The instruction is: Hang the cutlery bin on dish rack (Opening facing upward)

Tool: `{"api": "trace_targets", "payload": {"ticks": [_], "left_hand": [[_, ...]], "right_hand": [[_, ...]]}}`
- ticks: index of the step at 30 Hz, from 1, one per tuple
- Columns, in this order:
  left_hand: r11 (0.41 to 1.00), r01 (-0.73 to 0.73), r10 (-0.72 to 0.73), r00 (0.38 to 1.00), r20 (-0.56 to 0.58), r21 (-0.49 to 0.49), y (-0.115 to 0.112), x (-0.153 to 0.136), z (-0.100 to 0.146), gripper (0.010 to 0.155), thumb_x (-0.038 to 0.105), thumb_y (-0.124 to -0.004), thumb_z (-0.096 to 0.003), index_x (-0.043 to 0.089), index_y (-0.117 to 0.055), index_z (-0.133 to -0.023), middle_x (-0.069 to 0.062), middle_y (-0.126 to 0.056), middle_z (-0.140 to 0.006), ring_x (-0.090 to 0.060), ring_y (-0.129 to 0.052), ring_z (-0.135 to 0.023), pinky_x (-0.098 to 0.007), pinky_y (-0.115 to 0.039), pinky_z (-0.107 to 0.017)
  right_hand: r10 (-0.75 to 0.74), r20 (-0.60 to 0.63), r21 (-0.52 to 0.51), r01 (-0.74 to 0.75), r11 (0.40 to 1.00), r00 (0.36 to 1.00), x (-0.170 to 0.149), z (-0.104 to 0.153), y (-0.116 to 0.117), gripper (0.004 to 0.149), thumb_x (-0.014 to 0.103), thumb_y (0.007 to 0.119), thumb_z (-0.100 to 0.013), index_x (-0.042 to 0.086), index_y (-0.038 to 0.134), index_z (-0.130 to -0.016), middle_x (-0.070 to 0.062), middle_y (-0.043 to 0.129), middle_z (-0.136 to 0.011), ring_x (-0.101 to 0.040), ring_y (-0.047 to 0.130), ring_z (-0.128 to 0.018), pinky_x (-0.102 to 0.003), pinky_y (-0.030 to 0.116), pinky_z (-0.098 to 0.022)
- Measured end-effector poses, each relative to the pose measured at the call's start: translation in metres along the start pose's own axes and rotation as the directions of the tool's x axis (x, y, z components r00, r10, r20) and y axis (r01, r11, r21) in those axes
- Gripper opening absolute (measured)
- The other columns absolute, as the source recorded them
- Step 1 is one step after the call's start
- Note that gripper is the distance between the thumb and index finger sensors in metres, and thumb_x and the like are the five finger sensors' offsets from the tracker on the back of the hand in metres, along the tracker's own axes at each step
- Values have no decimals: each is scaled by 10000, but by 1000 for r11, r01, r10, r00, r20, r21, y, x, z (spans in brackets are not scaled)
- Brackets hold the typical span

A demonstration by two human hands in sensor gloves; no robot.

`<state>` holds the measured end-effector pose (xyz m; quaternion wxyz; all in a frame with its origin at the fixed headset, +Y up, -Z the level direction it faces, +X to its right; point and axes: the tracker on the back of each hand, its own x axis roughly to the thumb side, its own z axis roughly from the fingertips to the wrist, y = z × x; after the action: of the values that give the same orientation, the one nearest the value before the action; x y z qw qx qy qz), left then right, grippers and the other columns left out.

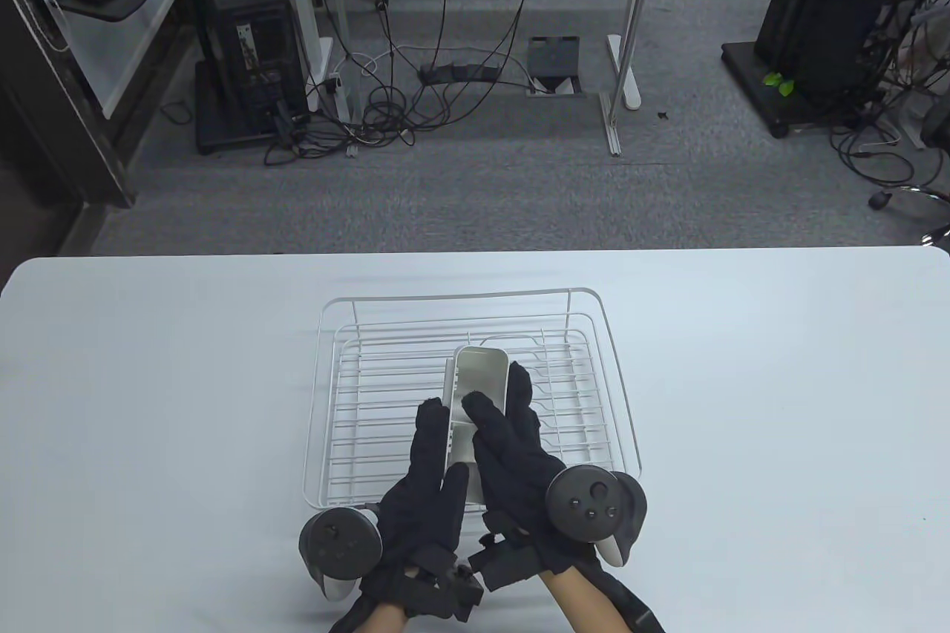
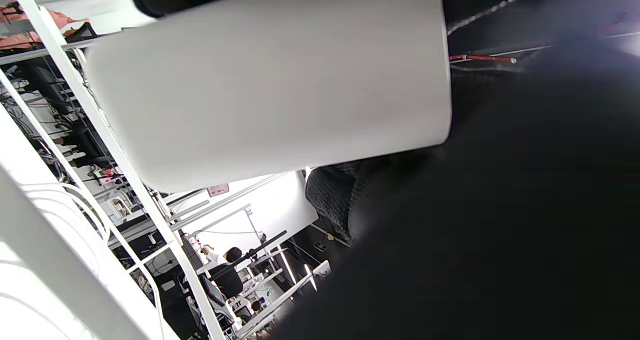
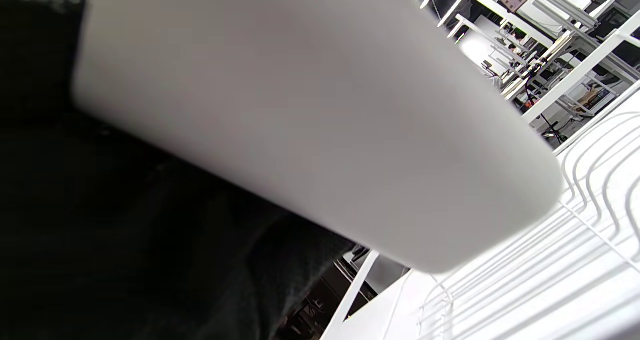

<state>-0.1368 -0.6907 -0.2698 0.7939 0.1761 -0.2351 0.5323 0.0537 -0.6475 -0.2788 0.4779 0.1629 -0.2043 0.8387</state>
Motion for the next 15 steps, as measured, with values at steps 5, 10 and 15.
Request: {"api": "trace_targets", "payload": {"ticks": [5,10,15], "left_hand": [[1000,18,-17,1000,22,-23,-1,1,-1,657,435,-589,-626,202,-299,-1169,-200,-331,-1186,-482,-585,-1056,-587,-546,-720],[997,39,-37,999,30,-60,-2,-1,-2,684,496,-574,-632,207,-267,-1171,-190,-311,-1193,-469,-581,-1066,-579,-543,-725],[996,43,-41,999,29,-75,-3,-3,-2,698,534,-560,-633,211,-257,-1173,-186,-297,-1198,-469,-571,-1072,-588,-526,-728]], "right_hand": [[10,10,-46,-9,999,1000,1,1,-4,427,176,684,-563,172,689,-990,-180,331,-1114,-434,544,-976,-545,444,-684],[-5,13,-67,6,998,1000,-1,1,-5,427,167,689,-560,177,694,-987,-177,353,-1117,-433,557,-973,-540,453,-684],[-12,12,-73,13,997,1000,-5,1,-4,430,164,687,-559,181,691,-989,-174,363,-1117,-429,562,-974,-538,455,-685]]}}
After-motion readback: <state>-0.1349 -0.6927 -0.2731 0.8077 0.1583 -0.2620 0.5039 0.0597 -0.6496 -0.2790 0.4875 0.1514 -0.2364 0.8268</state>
